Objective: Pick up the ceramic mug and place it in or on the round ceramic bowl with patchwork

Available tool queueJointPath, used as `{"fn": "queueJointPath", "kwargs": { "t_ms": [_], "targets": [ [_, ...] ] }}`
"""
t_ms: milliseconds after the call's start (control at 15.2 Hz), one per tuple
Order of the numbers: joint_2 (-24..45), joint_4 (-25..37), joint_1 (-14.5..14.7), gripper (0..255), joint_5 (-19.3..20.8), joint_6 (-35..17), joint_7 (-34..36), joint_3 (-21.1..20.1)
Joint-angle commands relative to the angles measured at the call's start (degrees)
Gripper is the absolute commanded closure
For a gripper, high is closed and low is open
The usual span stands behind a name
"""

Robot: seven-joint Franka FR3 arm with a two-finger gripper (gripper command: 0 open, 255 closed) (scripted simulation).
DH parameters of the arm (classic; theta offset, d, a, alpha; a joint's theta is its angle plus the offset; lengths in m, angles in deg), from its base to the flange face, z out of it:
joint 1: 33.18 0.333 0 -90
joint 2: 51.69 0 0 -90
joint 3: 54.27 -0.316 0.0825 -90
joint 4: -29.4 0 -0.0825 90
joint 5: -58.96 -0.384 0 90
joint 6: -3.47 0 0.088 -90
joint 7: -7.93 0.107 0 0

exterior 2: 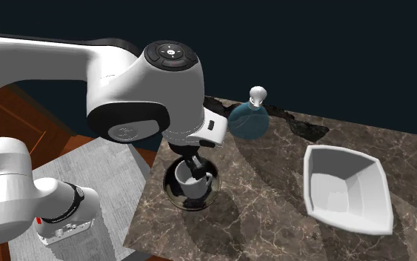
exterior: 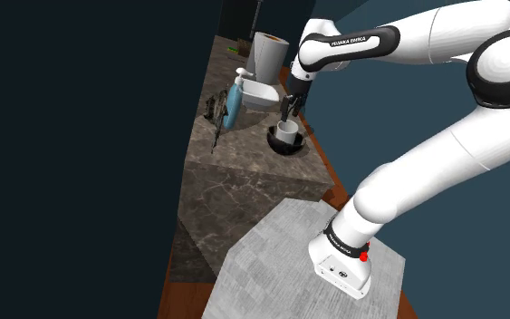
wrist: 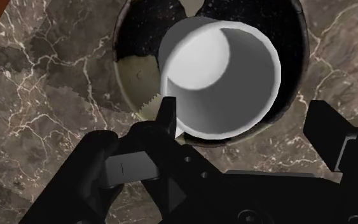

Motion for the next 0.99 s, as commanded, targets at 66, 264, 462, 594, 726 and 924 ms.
{"fn": "queueJointPath", "kwargs": {
  "t_ms": [66,264,462,594,726,924],
  "targets": [
    [0.00,0.00,0.00,0,0.00,0.00,0.00,0.00],
    [-0.92,3.07,0.20,0,-0.26,4.00,-0.03,-0.45],
    [-1.45,6.04,0.37,0,-0.50,7.52,-0.08,-0.84],
    [-1.45,6.04,0.37,0,-0.50,7.52,-0.08,-0.84],
    [-1.45,6.04,0.37,0,-0.50,7.52,-0.08,-0.84],
    [-1.44,6.04,0.37,0,-0.50,7.52,-0.08,-0.84]
  ]
}}
